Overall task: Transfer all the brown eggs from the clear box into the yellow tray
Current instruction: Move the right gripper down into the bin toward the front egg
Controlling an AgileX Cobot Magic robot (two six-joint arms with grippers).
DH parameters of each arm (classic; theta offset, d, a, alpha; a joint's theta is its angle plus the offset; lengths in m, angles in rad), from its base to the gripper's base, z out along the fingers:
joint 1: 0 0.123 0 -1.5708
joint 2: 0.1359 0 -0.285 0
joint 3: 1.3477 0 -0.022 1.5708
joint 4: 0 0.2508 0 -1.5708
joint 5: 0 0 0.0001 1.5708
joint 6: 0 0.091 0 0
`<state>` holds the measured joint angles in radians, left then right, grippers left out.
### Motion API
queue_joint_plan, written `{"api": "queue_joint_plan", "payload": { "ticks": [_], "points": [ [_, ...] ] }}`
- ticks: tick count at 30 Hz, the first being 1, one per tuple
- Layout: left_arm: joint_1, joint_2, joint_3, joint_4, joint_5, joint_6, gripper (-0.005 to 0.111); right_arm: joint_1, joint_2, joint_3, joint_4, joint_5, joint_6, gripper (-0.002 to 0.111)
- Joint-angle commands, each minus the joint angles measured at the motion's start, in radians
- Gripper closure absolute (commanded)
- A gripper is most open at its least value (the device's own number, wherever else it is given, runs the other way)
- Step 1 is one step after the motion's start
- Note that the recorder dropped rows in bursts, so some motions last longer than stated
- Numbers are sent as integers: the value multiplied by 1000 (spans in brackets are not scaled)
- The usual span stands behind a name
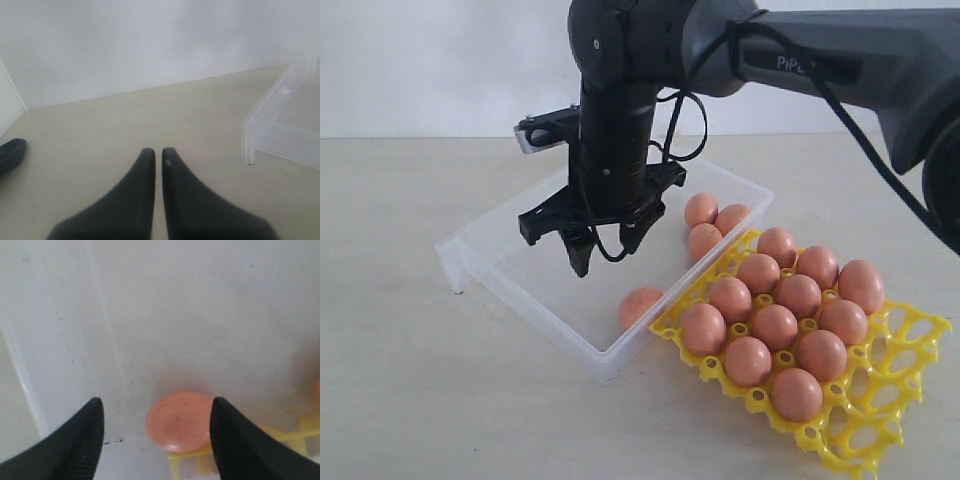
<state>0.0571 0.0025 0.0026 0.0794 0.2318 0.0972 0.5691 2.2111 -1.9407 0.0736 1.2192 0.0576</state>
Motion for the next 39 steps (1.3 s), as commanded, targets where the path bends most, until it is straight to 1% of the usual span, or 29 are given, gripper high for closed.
{"api": "queue_joint_plan", "payload": {
  "ticks": [1, 3, 5, 7, 12, 18, 20, 21, 22, 25, 28, 31, 33, 34, 39],
  "points": [
    [-7, -3, -3, -5, -7, -3, 103, -43, 5, -1, -51, 2, 162, 54],
    [-7, -3, -3, -5, -7, -3, 103, -71, 24, -1, 40, 2, 229, 54],
    [-7, -3, -3, -5, -7, -3, 103, -83, 45, -1, 131, 2, 247, 54],
    [-7, -3, -3, -5, -7, -3, 103, -83, 70, -1, 171, 2, 284, 54],
    [-7, -3, -3, -5, -7, -3, 103, -83, 102, -1, 193, 2, 298, 54],
    [-7, -3, -3, -5, -7, -3, 103, -83, 102, -1, 164, 2, 278, 54],
    [-7, -3, -3, -5, -7, -3, 103, -83, 102, -4, 164, 2, 226, 54],
    [-7, -3, -3, -5, -7, -3, 103, -83, 102, -14, 164, 2, 169, 54],
    [-7, -3, -3, -5, -7, -3, 103, -83, 102, -23, 164, 2, 104, 54],
    [-7, -3, -3, -5, -7, -3, 103, -85, 102, -58, 185, 2, -176, 54],
    [-7, -3, -3, -5, -7, -3, 103, -100, 93, -72, 205, 2, -239, 54],
    [-7, -3, -3, -5, -7, -3, 103, -98, 71, -72, 145, 2, -322, 54],
    [-7, -3, -3, -5, -7, -3, 103, -94, 64, -72, 131, 2, -436, 54],
    [-7, -3, -3, -5, -7, -3, 103, -94, 64, -72, 146, 2, -462, 54],
    [-7, -3, -3, -5, -7, -3, 103, -98, 68, -49, 152, 2, -474, 54]
  ]
}}
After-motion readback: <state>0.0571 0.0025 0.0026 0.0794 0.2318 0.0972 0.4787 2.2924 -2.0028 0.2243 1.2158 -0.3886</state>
